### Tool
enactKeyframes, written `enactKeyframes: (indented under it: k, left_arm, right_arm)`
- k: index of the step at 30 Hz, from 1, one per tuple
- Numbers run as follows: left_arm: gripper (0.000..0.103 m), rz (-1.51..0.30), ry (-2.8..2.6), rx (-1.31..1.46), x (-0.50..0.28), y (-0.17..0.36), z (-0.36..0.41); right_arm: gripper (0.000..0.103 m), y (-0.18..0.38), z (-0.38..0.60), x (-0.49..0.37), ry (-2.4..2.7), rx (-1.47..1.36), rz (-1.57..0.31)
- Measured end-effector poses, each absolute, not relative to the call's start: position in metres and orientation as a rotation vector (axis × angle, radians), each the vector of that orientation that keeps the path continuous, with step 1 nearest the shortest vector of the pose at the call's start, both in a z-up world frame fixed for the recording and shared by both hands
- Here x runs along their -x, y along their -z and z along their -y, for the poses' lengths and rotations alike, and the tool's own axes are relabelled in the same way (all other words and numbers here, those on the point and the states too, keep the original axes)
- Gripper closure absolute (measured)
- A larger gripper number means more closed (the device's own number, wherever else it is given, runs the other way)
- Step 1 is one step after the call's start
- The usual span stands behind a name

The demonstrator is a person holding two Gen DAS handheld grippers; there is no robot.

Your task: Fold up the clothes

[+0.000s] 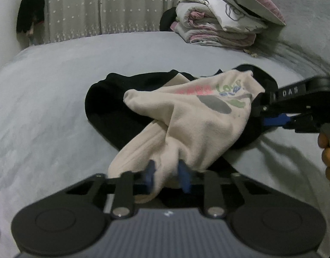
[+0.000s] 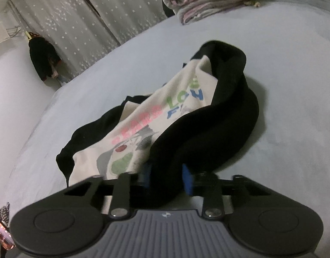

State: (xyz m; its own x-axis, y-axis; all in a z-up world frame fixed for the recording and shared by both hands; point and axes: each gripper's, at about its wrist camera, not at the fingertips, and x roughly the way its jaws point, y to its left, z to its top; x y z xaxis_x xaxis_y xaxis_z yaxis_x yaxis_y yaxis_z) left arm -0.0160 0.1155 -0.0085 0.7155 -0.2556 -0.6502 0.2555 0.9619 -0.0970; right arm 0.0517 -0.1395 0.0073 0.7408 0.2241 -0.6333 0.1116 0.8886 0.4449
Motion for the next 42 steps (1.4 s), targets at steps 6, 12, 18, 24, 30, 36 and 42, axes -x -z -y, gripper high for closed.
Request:
enactKeyframes:
  k: [6, 12, 18, 24, 30, 36, 42]
  left_arm:
    - [0.093, -0.605, 0.316, 0.125, 0.028, -0.012, -0.132]
    - [0.093, -0.483, 0.429, 0.308, 0.038, -0.033, -0.147]
    - [0.093, -0.524, 0.572, 0.467, 0.035, -0.033, -0.148]
    - [0.093, -0.63, 0.595, 0.509, 0.022, -0.018, -0.138]
    - [0.092, -0.681, 0.568, 0.491, 0.014, -0.01, -0.129]
    - [0.086, -0.699, 0.519, 0.484, 0.006, -0.012, -0.128]
    - [0.069, -0.692, 0.415, 0.55, -0.004, -0.015, -0.159]
  right_arm:
    - [0.084, -0.023, 0.143, -0.04, -0.068, -0.424, -0.667]
    - [0.085, -0.05, 0.163, -0.02, -0.084, -0.379, -0.576]
    - [0.098, -0.065, 0.198, -0.004, -0.048, -0.387, -0.522]
    - [0.099, -0.073, 0.235, 0.01, 0.049, -0.348, -0.481]
    - [0.091, -0.056, 0.243, 0.005, 0.009, -0.404, -0.598]
    - [0.068, -0.045, 0.234, 0.001, -0.053, -0.432, -0.659]
    - [0.066, -0.038, 0.215, -0.003, -0.128, -0.482, -0.714]
